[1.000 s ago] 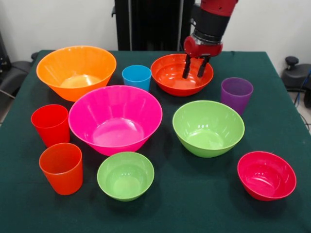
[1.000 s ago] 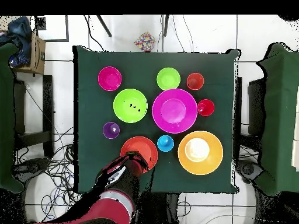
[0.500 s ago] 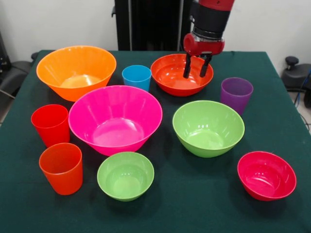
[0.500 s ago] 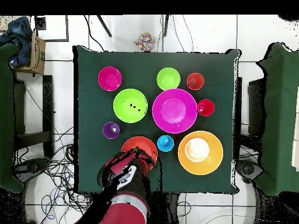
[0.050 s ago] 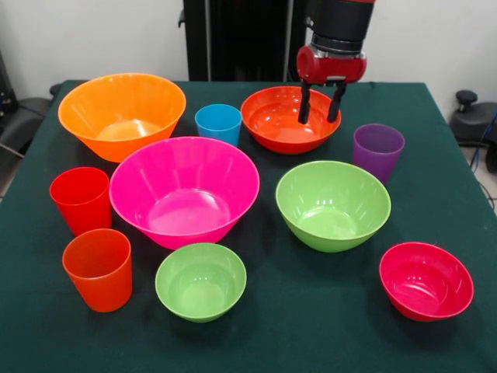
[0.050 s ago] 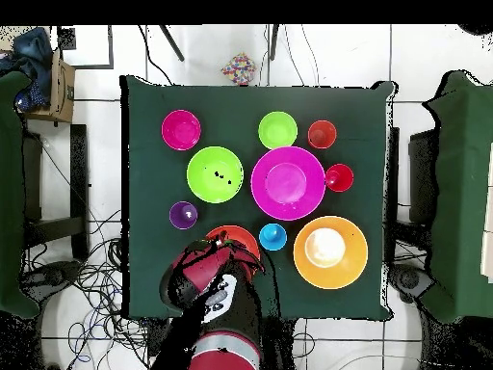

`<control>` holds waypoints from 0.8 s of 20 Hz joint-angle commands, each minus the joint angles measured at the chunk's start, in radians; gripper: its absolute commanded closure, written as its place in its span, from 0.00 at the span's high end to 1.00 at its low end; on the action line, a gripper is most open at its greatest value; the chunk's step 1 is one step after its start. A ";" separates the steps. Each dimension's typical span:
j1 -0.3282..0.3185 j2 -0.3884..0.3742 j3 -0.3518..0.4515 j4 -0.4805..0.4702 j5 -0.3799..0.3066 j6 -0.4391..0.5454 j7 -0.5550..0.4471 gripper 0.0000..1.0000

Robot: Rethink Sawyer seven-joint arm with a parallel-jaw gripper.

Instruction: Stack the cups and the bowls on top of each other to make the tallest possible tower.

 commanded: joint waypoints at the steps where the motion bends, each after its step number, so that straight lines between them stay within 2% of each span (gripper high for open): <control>1: -0.007 -0.004 0.135 0.031 0.028 0.047 0.095 1.00; 9: 0.020 0.021 0.110 0.005 0.038 0.042 0.109 1.00; 16: 0.083 0.108 0.039 -0.061 0.052 -0.003 0.135 1.00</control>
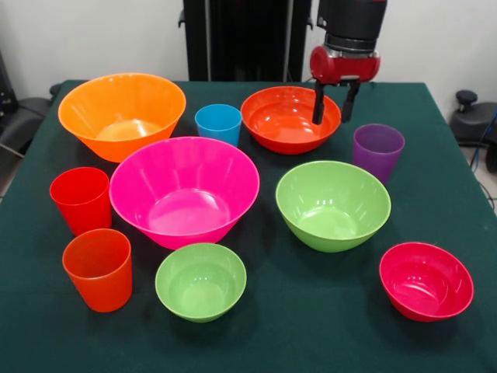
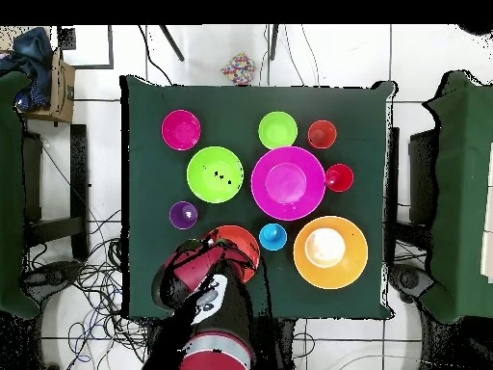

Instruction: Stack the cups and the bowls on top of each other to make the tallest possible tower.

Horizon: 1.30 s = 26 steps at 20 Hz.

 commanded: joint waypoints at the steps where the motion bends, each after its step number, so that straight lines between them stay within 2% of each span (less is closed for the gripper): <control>1: 0.058 0.104 0.029 -0.062 0.044 -0.002 0.135 1.00; 6: 0.070 0.121 0.016 -0.076 0.057 -0.002 0.138 1.00; 12: 0.116 0.198 -0.040 -0.124 0.072 -0.045 0.152 1.00; 16: 0.121 0.213 -0.051 -0.131 0.076 -0.054 0.148 1.00; 21: 0.152 0.271 -0.090 -0.164 0.095 -0.084 0.151 1.00; 26: 0.146 0.276 -0.087 -0.161 0.099 -0.091 0.139 1.00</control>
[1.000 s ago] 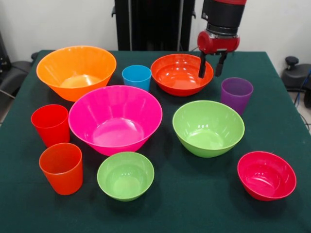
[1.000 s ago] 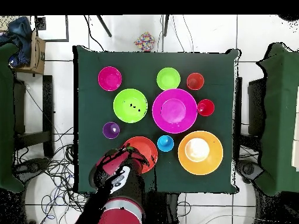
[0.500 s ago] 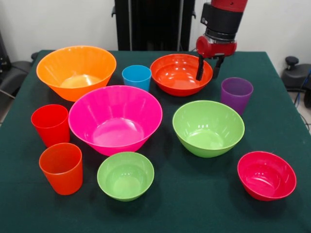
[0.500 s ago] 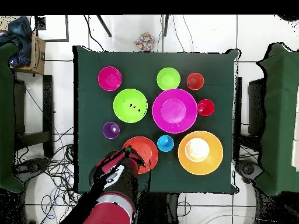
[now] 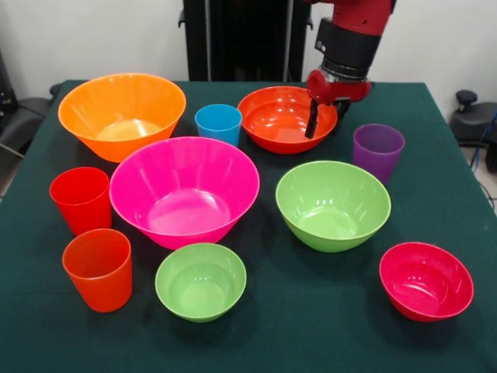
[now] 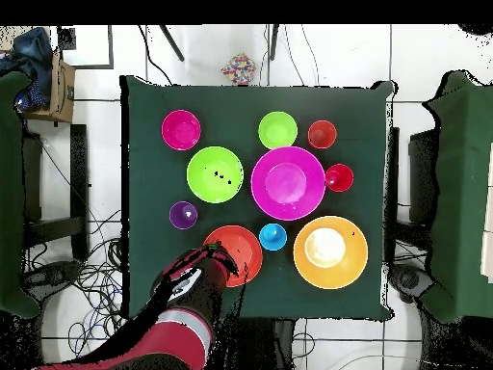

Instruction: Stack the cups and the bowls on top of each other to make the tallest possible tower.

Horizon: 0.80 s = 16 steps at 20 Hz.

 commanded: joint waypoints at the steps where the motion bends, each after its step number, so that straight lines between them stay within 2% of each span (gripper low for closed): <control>1: -0.001 0.074 0.038 -0.087 0.040 -0.048 0.132 1.00; 6: -0.043 0.035 0.088 -0.052 0.029 -0.011 0.114 1.00; 13: -0.041 0.029 0.083 -0.043 0.045 -0.025 0.134 1.00; 14: -0.042 0.028 0.085 -0.043 0.046 -0.023 0.135 0.00; 16: -0.039 0.030 0.080 -0.046 0.052 -0.021 0.139 0.00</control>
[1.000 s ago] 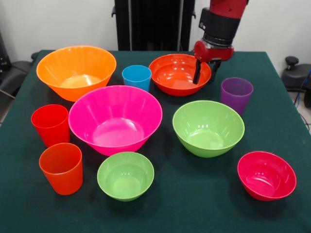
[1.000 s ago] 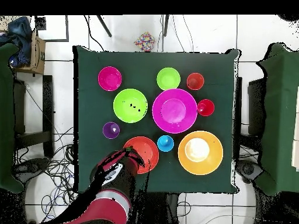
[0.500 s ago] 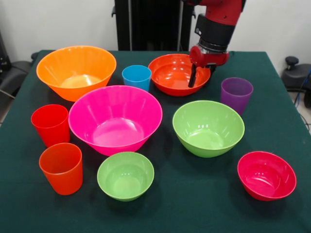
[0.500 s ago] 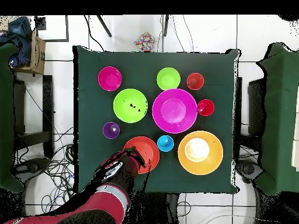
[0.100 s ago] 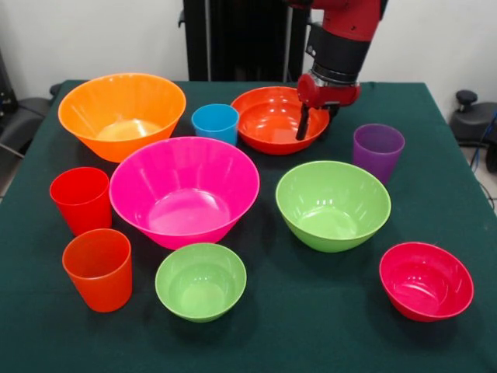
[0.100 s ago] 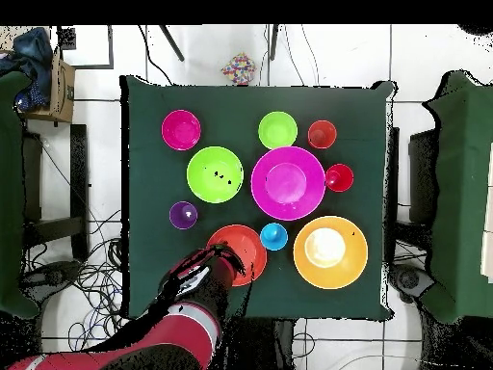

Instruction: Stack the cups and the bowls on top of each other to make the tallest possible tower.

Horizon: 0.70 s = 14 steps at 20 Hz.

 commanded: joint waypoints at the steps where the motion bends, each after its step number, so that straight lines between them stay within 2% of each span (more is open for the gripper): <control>1: -0.015 0.005 0.089 -0.041 0.054 -0.009 0.141 0.00; 9: -0.059 -0.025 0.139 -0.018 0.034 0.038 0.106 0.00; 14: -0.065 -0.038 0.147 -0.010 0.035 0.060 0.101 0.00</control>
